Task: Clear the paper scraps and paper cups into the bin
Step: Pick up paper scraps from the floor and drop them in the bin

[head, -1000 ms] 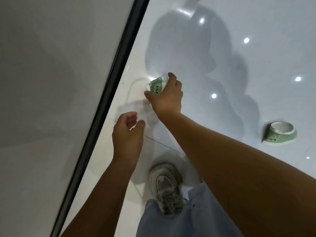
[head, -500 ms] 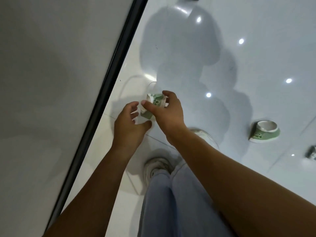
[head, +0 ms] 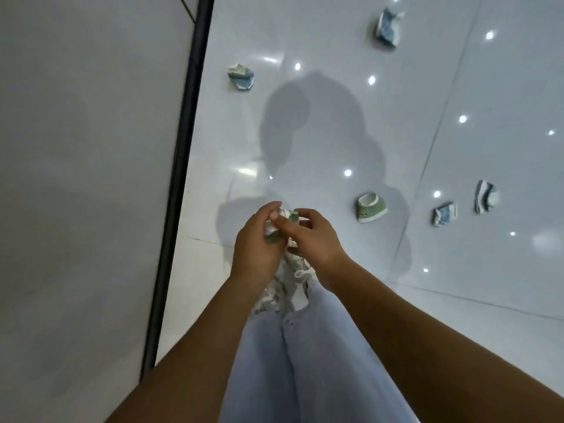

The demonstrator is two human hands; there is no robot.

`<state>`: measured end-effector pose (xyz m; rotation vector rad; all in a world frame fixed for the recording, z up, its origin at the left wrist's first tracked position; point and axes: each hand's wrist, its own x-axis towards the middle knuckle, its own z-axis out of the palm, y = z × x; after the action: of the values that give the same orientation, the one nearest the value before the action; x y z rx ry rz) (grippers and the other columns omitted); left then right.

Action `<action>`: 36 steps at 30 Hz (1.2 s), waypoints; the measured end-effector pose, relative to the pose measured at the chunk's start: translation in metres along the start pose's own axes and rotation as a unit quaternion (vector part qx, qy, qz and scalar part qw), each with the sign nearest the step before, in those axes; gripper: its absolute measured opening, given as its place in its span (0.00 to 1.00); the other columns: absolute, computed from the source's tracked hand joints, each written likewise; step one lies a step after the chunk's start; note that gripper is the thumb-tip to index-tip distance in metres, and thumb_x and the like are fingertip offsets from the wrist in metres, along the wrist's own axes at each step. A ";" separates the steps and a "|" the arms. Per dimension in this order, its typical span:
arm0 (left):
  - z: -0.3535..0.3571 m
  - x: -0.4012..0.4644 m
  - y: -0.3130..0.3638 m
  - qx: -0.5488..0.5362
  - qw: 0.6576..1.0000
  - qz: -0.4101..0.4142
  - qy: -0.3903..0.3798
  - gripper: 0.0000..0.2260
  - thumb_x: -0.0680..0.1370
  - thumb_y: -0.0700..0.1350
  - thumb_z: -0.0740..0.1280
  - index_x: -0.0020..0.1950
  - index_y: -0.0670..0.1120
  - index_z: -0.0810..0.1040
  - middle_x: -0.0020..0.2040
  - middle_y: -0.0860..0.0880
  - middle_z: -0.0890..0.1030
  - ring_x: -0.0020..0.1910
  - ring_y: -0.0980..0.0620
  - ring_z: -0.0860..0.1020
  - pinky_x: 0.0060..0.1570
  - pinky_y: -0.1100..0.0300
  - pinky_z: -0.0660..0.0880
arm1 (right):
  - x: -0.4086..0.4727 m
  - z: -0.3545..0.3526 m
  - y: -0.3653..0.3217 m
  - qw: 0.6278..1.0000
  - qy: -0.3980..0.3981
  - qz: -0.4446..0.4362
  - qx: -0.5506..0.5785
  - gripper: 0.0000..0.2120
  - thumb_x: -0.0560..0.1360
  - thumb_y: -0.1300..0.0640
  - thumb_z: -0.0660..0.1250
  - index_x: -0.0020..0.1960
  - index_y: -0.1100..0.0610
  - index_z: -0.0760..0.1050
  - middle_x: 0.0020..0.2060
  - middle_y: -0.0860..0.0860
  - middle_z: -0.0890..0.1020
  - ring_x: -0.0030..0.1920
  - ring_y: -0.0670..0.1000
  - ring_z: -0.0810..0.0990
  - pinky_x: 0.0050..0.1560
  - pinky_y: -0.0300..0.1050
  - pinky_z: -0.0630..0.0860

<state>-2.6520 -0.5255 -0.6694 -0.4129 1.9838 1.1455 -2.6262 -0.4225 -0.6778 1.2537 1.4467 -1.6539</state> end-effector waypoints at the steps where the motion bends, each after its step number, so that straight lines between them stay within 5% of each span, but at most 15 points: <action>1: 0.002 -0.007 0.013 0.022 1.000 0.012 -0.003 0.15 0.77 0.39 0.67 0.63 0.51 0.75 0.54 0.55 0.79 0.53 0.54 0.79 0.55 0.61 0.77 | -0.012 -0.009 -0.005 1.000 0.008 -0.003 0.014 0.30 0.71 0.43 0.72 0.68 0.54 0.70 0.59 0.51 0.79 0.56 0.50 0.80 0.61 0.50 0.77; 4: 0.007 -0.029 0.050 0.070 0.997 0.045 -0.010 0.10 0.77 0.41 0.67 0.56 0.52 0.76 0.47 0.59 0.79 0.46 0.59 0.78 0.44 0.72 0.73 | -0.043 -0.032 -0.015 0.998 0.033 -0.008 0.044 0.30 0.72 0.37 0.68 0.68 0.53 0.71 0.61 0.51 0.79 0.59 0.51 0.78 0.64 0.52 0.74; 8: 0.013 -0.048 0.083 0.118 0.992 0.048 0.006 0.14 0.76 0.41 0.68 0.61 0.48 0.75 0.52 0.52 0.77 0.50 0.52 0.77 0.51 0.61 0.75 | -0.066 -0.061 -0.023 0.993 0.089 -0.001 0.076 0.28 0.74 0.37 0.64 0.68 0.52 0.71 0.62 0.50 0.77 0.61 0.53 0.76 0.66 0.54 0.72; 12: 0.017 -0.052 0.099 0.132 0.991 0.015 0.013 0.14 0.75 0.38 0.67 0.58 0.51 0.75 0.46 0.57 0.76 0.48 0.50 0.77 0.49 0.56 0.76 | -0.076 -0.095 -0.019 0.985 0.146 0.023 0.090 0.23 0.76 0.44 0.66 0.67 0.54 0.71 0.61 0.51 0.77 0.60 0.51 0.76 0.66 0.50 0.72; 19: 0.046 -0.037 0.113 0.141 0.989 -0.013 0.031 0.13 0.75 0.39 0.68 0.56 0.52 0.76 0.45 0.55 0.76 0.39 0.59 0.76 0.27 0.74 0.69 | -0.063 -0.156 -0.003 0.974 0.210 0.066 0.055 0.23 0.76 0.46 0.66 0.67 0.55 0.71 0.62 0.53 0.77 0.59 0.51 0.75 0.57 0.40 0.67; 26: 0.093 0.026 0.117 0.160 0.987 0.012 -0.002 0.12 0.75 0.39 0.68 0.55 0.52 0.74 0.48 0.53 0.77 0.46 0.51 0.77 0.48 0.58 0.74 | 0.004 -0.188 0.015 0.964 0.247 0.080 0.055 0.27 0.75 0.45 0.68 0.69 0.54 0.67 0.64 0.53 0.75 0.61 0.53 0.75 0.60 0.46 0.70; 32: 0.123 0.113 0.079 0.177 0.984 0.034 -0.001 0.12 0.74 0.41 0.68 0.55 0.52 0.75 0.47 0.55 0.78 0.45 0.52 0.77 0.47 0.58 0.74 | 0.106 -0.179 0.051 0.954 0.279 0.087 0.071 0.30 0.72 0.47 0.71 0.69 0.55 0.66 0.62 0.54 0.74 0.55 0.51 0.73 0.53 0.42 0.68; 36: 0.137 0.171 0.045 0.185 0.982 0.041 0.017 0.14 0.74 0.40 0.69 0.58 0.50 0.75 0.48 0.54 0.78 0.41 0.58 0.77 0.42 0.64 0.72 | 0.179 -0.168 0.081 0.949 0.303 0.087 0.027 0.34 0.71 0.48 0.72 0.72 0.54 0.62 0.67 0.58 0.68 0.65 0.59 0.69 0.60 0.49 0.67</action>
<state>-2.7233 -0.3686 -0.8128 -0.1584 2.2019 0.7935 -2.5768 -0.2535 -0.8672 1.9757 1.5723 -1.2473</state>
